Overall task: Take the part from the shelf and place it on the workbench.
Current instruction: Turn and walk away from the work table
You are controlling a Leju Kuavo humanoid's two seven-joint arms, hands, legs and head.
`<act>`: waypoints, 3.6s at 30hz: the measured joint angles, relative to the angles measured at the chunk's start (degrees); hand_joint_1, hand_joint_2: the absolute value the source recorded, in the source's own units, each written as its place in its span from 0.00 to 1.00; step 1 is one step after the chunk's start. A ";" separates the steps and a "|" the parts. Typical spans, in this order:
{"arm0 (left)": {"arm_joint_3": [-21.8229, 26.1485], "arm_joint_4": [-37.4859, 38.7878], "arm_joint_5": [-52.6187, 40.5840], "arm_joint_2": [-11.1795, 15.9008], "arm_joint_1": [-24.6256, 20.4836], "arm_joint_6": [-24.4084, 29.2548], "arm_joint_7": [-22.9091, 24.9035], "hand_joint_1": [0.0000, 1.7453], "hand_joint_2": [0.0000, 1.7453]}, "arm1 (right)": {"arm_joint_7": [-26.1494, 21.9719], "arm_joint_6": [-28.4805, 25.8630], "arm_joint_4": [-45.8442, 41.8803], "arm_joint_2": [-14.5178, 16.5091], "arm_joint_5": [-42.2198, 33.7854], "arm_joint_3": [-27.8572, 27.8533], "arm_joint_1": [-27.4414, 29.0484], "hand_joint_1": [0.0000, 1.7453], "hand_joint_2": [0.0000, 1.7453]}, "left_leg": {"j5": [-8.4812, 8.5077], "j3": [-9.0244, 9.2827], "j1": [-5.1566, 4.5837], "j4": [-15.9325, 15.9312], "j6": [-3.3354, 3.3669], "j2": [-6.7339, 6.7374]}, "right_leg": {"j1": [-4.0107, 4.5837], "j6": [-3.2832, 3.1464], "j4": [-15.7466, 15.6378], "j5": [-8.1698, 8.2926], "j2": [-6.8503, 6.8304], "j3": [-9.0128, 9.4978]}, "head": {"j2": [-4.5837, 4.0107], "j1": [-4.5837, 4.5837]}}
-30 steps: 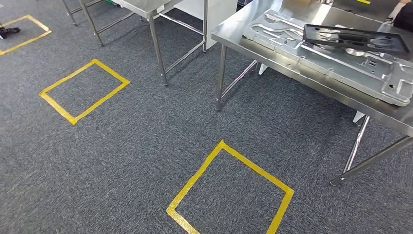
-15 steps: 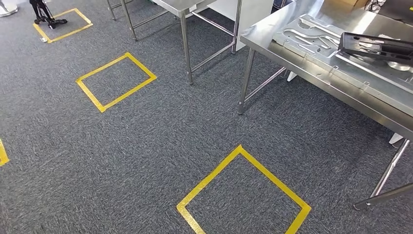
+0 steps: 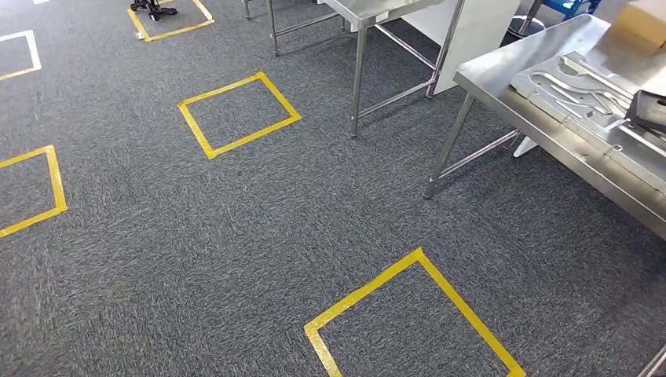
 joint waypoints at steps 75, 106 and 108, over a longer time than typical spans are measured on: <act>2.36 0.00 -0.91 -3.07 0.28 0.35 1.44 0.00 0.00 | 2.56 2.23 0.55 -0.69 3.62 2.92 1.15 0.00 0.00 | -0.95 -2.06 -0.53 2.89 -2.07 -6.06 | -0.17 -2.57 -4.27 4.69 3.95 -0.03 | 0.00 0.03; 3.39 0.02 -0.10 -3.84 0.05 -0.96 1.53 0.00 0.00 | 2.78 3.13 0.72 -0.72 3.67 2.90 1.37 0.00 0.00 | -1.75 -2.26 -0.37 4.02 -2.12 -5.72 | -0.25 -2.91 -4.06 4.96 3.96 -0.21 | 0.00 0.12; 3.42 0.02 0.11 -3.89 -0.12 -1.02 1.30 0.00 0.00 | 2.77 3.12 0.72 -0.72 3.69 2.90 1.54 0.00 0.00 | -5.35 -5.31 -0.39 10.46 -2.49 -2.54 | -0.06 -3.45 -4.25 4.89 2.21 -0.05 | 0.00 -0.16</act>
